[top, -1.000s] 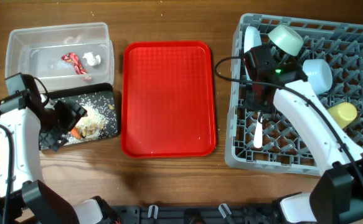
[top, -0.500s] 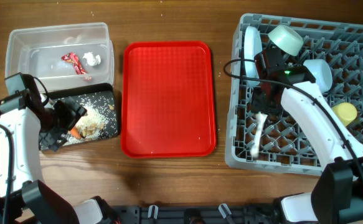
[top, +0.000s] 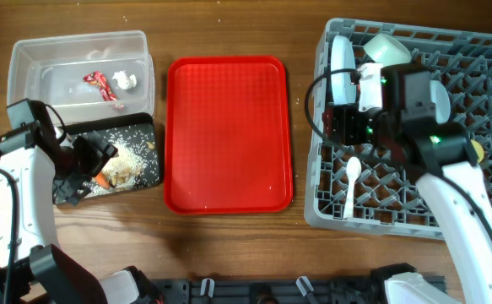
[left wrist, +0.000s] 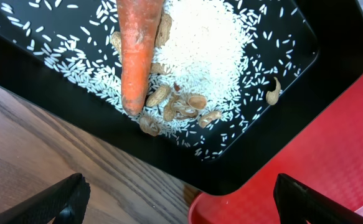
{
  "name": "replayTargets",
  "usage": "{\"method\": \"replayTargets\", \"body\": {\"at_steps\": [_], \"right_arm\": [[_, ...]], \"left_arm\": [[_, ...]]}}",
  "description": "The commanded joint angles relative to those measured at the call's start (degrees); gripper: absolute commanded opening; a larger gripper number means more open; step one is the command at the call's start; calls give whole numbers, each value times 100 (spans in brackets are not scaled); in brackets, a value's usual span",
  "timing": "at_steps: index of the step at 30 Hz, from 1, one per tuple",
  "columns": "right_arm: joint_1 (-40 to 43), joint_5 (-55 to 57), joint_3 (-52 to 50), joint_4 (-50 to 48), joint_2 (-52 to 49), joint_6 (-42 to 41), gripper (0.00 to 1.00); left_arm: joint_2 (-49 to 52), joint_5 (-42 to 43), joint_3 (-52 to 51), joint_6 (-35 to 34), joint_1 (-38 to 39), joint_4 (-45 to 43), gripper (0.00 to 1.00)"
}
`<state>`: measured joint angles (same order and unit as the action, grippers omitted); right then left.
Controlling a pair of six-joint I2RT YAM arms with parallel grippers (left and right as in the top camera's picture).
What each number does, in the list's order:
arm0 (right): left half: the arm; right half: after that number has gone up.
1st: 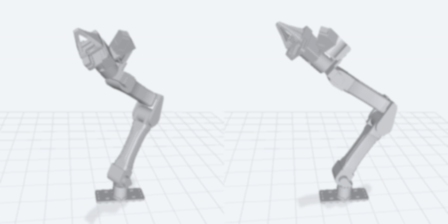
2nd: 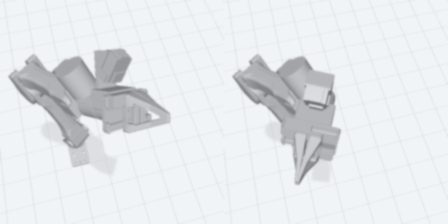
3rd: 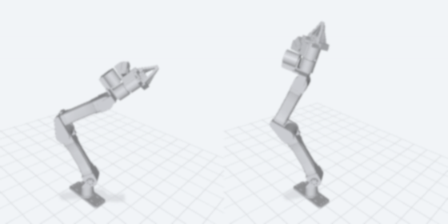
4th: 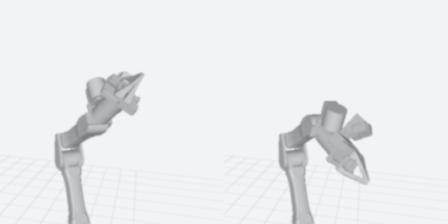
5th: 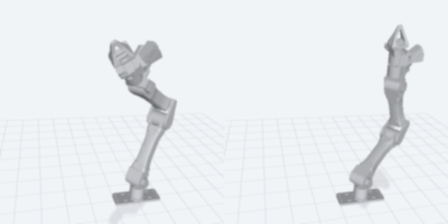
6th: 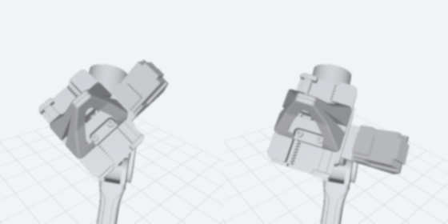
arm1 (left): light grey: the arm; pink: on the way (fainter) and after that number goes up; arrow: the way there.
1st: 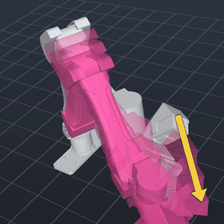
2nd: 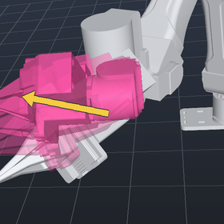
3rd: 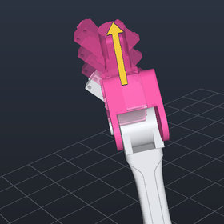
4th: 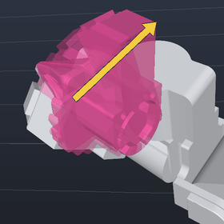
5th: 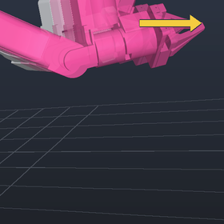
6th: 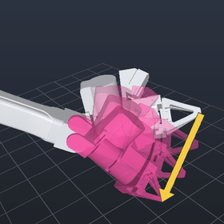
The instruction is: Sort waste into correct bins and load items into the dishwasher rack
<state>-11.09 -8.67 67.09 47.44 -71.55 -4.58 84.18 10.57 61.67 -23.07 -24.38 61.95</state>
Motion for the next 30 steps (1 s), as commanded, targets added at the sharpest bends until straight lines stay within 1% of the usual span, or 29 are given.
{"method": "replayTargets", "body": {"at_steps": [1, 2, 3, 5, 8, 9, 11, 13, 15, 18, 20, 22, 24, 30], "right_arm": [[-13, -175, 9, -57, 525, 317, 96], [-13, -173, 9, -17, 660, 321, 100], [-13, -173, 9, 76, 798, 420, 100], [-13, 17, 9, 479, 984, 463, 100], [-13, 299, 7, 1198, 1088, 452, 100], [-13, 393, 7, 1403, 1165, 374, 100], [-13, 616, 7, 1572, 1427, 238, 100], [-13, 809, 7, 1631, 1939, 245, 100], [-13, 973, 2, 1670, 2577, 310, 100], [-13, 1261, -11, 1971, 3495, 286, 100], [-13, 1272, -11, 2304, 3893, 210, 100], [-13, 1270, -11, 2579, 4083, -96, 100], [-13, 1270, -11, 2586, 4065, -201, 100], [-13, 1272, -11, 2590, 4065, -179, 100]], "left_arm": [[-63, 35, 44, 192, 72, -109, 98], [-68, 31, 44, 212, 210, -136, 100], [-72, 31, 44, 313, 369, -179, 100], [-72, 4, 44, 376, 844, -295, 100], [-85, -22, 44, 898, 1493, -254, 100], [-144, -105, 44, 938, 1711, -164, 100], [-337, -212, 44, 942, 1895, -15, 100], [-828, -227, 44, 1113, 2052, 48, 99], [-1648, -229, 39, 1239, 2212, 11, 100], [-2702, -417, -90, 1237, 2463, -63, 100], [-3375, -424, -420, 1196, 2586, -195, 100], [-3825, -413, -726, 999, 2594, -295, 100], [-3891, -400, -748, 734, 2592, -280, 100], [-3670, -402, -748, 741, 2592, -299, 100]]}}
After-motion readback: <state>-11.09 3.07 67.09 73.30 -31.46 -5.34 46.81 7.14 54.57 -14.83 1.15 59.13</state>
